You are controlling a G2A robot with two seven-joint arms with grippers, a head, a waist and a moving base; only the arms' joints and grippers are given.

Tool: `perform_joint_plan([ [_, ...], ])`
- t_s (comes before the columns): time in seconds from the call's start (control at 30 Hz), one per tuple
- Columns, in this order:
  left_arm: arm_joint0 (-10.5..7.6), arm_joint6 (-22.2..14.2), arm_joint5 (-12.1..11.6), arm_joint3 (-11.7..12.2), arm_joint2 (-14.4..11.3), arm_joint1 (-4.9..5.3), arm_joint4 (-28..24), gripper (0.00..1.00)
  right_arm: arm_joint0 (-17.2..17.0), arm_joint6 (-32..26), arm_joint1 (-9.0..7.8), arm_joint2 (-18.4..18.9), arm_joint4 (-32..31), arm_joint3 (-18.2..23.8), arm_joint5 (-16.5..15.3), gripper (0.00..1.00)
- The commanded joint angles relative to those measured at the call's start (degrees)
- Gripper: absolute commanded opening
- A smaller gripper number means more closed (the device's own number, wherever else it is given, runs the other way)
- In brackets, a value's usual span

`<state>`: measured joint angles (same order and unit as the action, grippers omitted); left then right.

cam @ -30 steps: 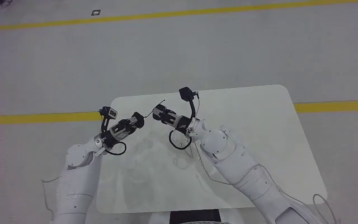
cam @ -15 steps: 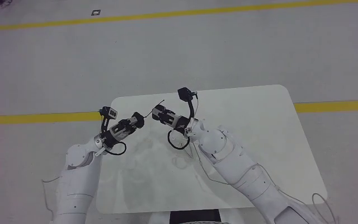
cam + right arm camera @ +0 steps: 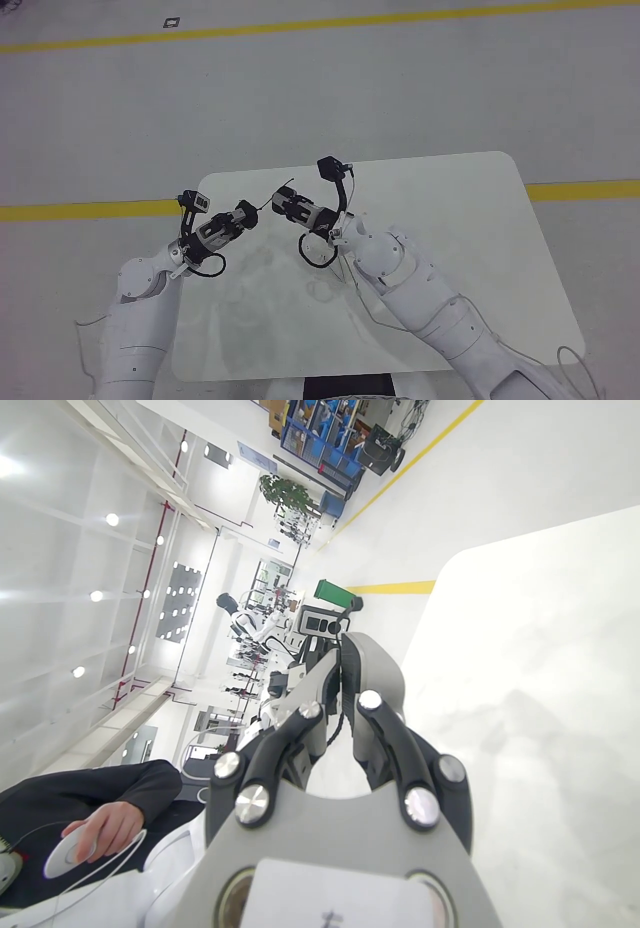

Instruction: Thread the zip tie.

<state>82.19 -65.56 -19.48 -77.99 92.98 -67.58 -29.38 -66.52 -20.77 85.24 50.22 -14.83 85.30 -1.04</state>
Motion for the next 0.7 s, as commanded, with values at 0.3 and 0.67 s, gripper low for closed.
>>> perform_joint_plan([
  [0.3,0.0,0.0,0.0,0.0,0.0,0.0,0.0,0.0,-0.4,-0.1,0.0,0.1,-0.5,0.6,0.2,0.0],
  [0.67,0.0,0.0,0.0,0.0,0.0,0.0,0.0,0.0,-1.0,0.7,0.03,0.1,-1.2,1.2,0.1,0.0],
])
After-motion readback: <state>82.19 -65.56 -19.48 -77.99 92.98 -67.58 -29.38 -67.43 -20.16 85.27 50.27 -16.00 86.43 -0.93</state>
